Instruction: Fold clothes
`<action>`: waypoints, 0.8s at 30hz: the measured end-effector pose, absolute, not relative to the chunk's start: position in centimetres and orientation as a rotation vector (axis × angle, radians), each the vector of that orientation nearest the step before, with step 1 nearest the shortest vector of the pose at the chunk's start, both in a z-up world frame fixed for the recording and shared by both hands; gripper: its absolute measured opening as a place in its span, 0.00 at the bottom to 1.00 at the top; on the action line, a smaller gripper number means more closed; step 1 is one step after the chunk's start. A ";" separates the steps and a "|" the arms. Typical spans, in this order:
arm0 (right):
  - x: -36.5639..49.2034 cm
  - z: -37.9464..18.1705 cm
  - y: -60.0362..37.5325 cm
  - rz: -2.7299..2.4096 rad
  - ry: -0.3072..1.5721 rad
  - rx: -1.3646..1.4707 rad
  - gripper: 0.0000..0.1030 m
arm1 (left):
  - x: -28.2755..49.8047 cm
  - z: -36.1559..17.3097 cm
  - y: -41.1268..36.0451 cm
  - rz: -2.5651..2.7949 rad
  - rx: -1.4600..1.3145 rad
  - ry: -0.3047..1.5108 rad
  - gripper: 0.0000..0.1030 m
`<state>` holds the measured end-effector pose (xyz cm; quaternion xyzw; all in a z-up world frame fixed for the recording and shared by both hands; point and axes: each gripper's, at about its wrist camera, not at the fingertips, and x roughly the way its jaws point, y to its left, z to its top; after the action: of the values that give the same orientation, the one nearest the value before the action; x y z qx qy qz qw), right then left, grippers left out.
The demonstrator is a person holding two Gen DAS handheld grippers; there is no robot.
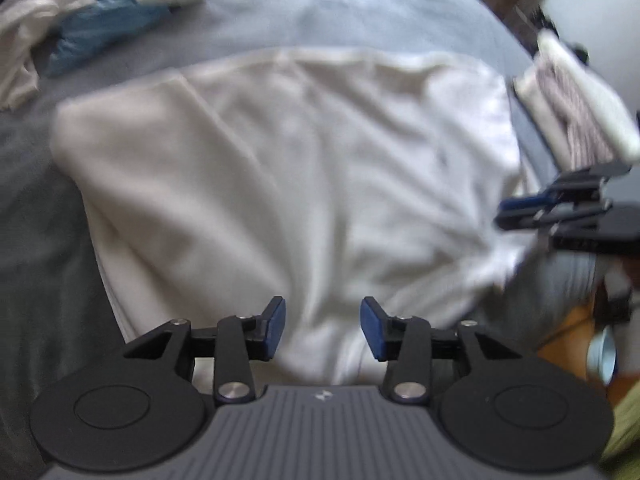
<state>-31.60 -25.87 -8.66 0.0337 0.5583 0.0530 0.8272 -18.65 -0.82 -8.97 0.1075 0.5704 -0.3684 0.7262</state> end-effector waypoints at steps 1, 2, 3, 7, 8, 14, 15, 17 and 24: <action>-30.6 -8.4 -25.6 0.136 1.151 0.063 0.16 | -17.9 -9.1 -1.2 -0.774 0.226 1.255 0.43; -29.7 -8.6 -25.3 0.156 1.127 0.052 0.16 | -17.2 -9.2 -1.5 -0.736 0.215 1.252 0.43; -29.3 -9.3 -25.4 0.162 1.134 0.040 0.16 | -16.7 -9.8 -1.6 -0.689 0.229 1.261 0.43; -30.1 -13.3 -26.9 0.147 1.250 -0.011 0.16 | -15.2 -11.9 0.6 -0.497 0.292 1.373 0.40; -30.9 -13.3 -27.6 0.170 1.246 -0.003 0.16 | -14.9 -11.3 1.4 -0.474 0.255 1.382 0.40; -28.9 -10.1 -28.9 0.293 1.163 0.031 0.16 | -12.0 -6.3 1.4 -0.426 0.141 1.238 0.44; -27.8 -9.6 -28.7 0.310 1.122 0.041 0.17 | -11.1 -6.1 1.3 -0.409 0.122 1.219 0.45; -25.0 -9.4 -27.9 0.334 1.046 0.042 0.17 | -9.1 -5.9 1.4 -0.373 0.084 1.182 0.45; -18.9 -9.9 -24.4 0.397 0.903 -0.102 0.17 | -2.1 -8.2 1.6 -0.265 0.161 1.135 0.45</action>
<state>-18.91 -24.39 -9.87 -0.0490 0.4330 0.1906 0.8796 -2.07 1.55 -8.21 0.0758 0.5352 -0.1250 0.8320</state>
